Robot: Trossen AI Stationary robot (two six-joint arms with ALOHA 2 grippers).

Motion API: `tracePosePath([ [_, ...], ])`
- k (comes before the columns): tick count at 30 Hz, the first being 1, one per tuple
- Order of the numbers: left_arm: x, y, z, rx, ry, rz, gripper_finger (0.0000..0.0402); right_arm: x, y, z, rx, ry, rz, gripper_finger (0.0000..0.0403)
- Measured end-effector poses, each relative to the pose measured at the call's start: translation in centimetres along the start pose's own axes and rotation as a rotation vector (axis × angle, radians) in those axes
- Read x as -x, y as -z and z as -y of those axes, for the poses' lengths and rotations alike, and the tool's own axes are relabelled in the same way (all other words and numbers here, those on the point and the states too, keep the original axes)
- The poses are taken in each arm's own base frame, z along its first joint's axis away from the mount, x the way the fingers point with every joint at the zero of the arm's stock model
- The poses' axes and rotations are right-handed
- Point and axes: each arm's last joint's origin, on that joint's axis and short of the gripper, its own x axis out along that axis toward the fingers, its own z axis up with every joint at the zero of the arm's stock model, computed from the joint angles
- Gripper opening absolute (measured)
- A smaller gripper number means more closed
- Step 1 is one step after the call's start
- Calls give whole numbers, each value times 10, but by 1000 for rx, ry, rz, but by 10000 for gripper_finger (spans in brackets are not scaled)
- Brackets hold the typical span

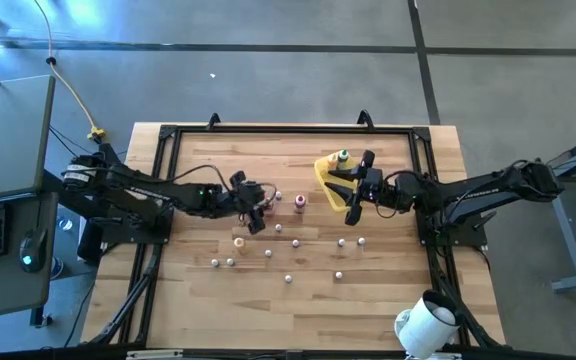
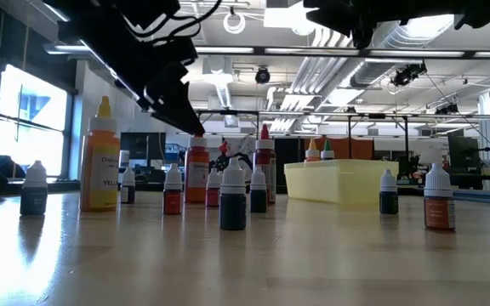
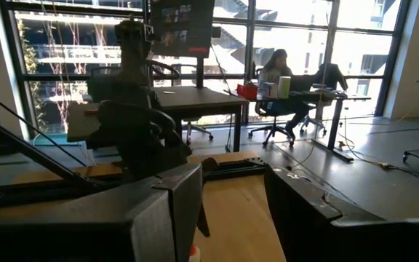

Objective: Pick & Place food coloring
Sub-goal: Put the large orange food coloring bottle into the bin

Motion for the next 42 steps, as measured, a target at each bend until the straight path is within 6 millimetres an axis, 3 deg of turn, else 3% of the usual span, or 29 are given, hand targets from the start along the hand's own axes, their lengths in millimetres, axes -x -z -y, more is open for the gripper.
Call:
tracePosePath([
  [8, -7, -3, -13, 52, 121, -39, 209, 0, 0, 0, 0, 0, 0, 145],
  [15, -17, 0, -8, 35, 114, -46, 209, 0, 0, 0, 1, 0, -2, 145],
  [32, -16, -3, -11, -13, 35, -6, 209, 0, 1, 0, 5, 0, -14, 145],
  [42, 6, -5, -20, 1, 18, -26, 209, 0, 2, 0, 7, 0, -18, 145],
])
